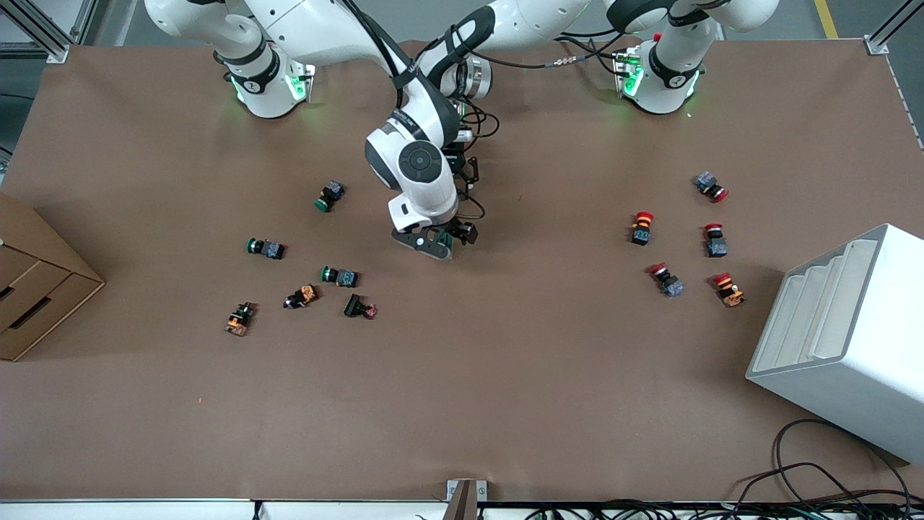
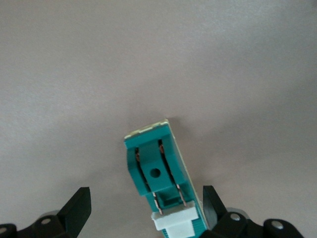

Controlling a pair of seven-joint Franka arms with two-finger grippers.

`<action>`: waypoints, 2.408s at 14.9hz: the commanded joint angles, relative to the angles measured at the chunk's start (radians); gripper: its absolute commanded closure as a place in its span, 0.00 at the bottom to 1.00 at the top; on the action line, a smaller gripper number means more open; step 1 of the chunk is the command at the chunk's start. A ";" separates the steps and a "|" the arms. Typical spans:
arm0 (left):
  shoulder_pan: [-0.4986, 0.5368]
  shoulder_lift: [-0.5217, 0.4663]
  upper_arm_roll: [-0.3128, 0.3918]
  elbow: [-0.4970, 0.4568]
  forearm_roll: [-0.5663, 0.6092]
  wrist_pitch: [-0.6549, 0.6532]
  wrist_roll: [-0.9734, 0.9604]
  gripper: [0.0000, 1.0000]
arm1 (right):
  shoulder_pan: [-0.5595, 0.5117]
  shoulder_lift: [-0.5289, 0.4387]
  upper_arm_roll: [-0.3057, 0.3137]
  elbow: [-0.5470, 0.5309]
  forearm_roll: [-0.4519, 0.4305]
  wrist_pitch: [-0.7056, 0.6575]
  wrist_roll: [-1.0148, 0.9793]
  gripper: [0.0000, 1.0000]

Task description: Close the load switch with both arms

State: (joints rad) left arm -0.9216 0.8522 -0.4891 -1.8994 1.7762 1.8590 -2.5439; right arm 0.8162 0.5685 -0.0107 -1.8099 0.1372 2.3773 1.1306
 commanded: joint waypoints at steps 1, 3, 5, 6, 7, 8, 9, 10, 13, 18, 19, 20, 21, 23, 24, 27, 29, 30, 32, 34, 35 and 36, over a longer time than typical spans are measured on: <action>-0.016 0.018 0.006 0.014 0.005 -0.009 -0.006 0.01 | 0.047 -0.073 -0.005 -0.109 0.016 0.034 -0.012 0.00; -0.016 0.019 0.006 0.017 0.005 -0.009 0.001 0.01 | 0.066 -0.068 -0.005 -0.166 0.016 0.142 0.001 0.00; -0.016 0.019 0.006 0.017 0.005 -0.009 0.001 0.01 | 0.080 -0.064 -0.005 -0.215 0.018 0.250 0.018 0.00; -0.016 0.018 0.006 0.016 0.005 -0.009 0.001 0.01 | 0.083 -0.062 -0.005 -0.213 0.018 0.260 0.021 0.00; -0.016 0.016 0.006 0.016 0.005 -0.011 -0.001 0.01 | 0.083 -0.062 -0.005 -0.212 0.018 0.261 0.026 0.00; -0.016 0.016 0.006 0.016 0.005 -0.011 -0.001 0.01 | 0.081 -0.062 -0.003 -0.210 0.018 0.261 0.026 0.00; -0.014 0.016 0.006 0.016 0.005 -0.009 0.001 0.01 | 0.083 -0.062 -0.003 -0.204 0.024 0.264 0.028 0.00; -0.014 0.018 0.006 0.017 0.005 -0.009 0.001 0.01 | 0.083 -0.062 -0.003 -0.201 0.041 0.266 0.026 0.00; -0.013 0.016 0.007 0.019 0.005 -0.009 0.002 0.01 | 0.087 -0.062 -0.003 -0.181 0.064 0.278 0.028 0.00; -0.013 0.014 0.006 0.017 0.005 -0.009 0.001 0.01 | 0.087 -0.061 -0.003 -0.158 0.081 0.286 0.028 0.00; -0.013 0.014 0.006 0.019 0.005 -0.011 0.001 0.01 | 0.084 -0.059 -0.003 -0.148 0.084 0.284 0.028 0.00; -0.013 0.014 0.006 0.017 0.005 -0.009 0.001 0.01 | 0.081 -0.058 -0.003 -0.140 0.084 0.284 0.028 0.00; -0.013 0.014 0.006 0.017 0.005 -0.009 0.001 0.01 | 0.077 -0.059 -0.005 -0.134 0.084 0.284 0.028 0.00; -0.013 0.014 0.006 0.017 0.005 -0.009 0.001 0.01 | 0.066 -0.059 -0.005 -0.114 0.084 0.283 0.038 0.00; -0.013 0.014 0.006 0.019 0.005 -0.011 0.001 0.01 | 0.061 -0.058 -0.005 -0.105 0.084 0.281 0.040 0.00; -0.013 0.014 0.006 0.017 0.005 -0.009 0.001 0.01 | 0.047 -0.052 -0.006 -0.086 0.084 0.278 0.041 0.00; -0.013 0.014 0.006 0.019 0.005 -0.009 0.001 0.01 | 0.040 -0.048 -0.006 -0.074 0.084 0.272 0.041 0.00; -0.013 0.014 0.006 0.019 0.005 -0.009 0.001 0.01 | 0.038 -0.048 -0.006 -0.071 0.084 0.272 0.041 0.00; -0.013 0.014 0.006 0.019 0.005 -0.009 0.002 0.01 | 0.035 -0.042 -0.006 -0.054 0.084 0.272 0.044 0.00; -0.013 0.013 0.006 0.019 0.005 -0.009 0.002 0.01 | 0.032 -0.027 -0.006 -0.040 0.084 0.272 0.048 0.00; -0.013 0.013 0.006 0.019 0.005 -0.009 0.002 0.01 | 0.034 -0.021 -0.006 -0.036 0.084 0.272 0.048 0.00; -0.011 0.013 0.006 0.019 0.005 -0.009 0.002 0.01 | 0.032 -0.021 -0.008 -0.035 0.084 0.272 0.046 0.00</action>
State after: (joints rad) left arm -0.9218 0.8525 -0.4890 -1.8986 1.7762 1.8587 -2.5439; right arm 0.8596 0.5285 -0.0290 -1.8644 0.1991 2.6406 1.1742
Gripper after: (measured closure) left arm 0.004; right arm 0.000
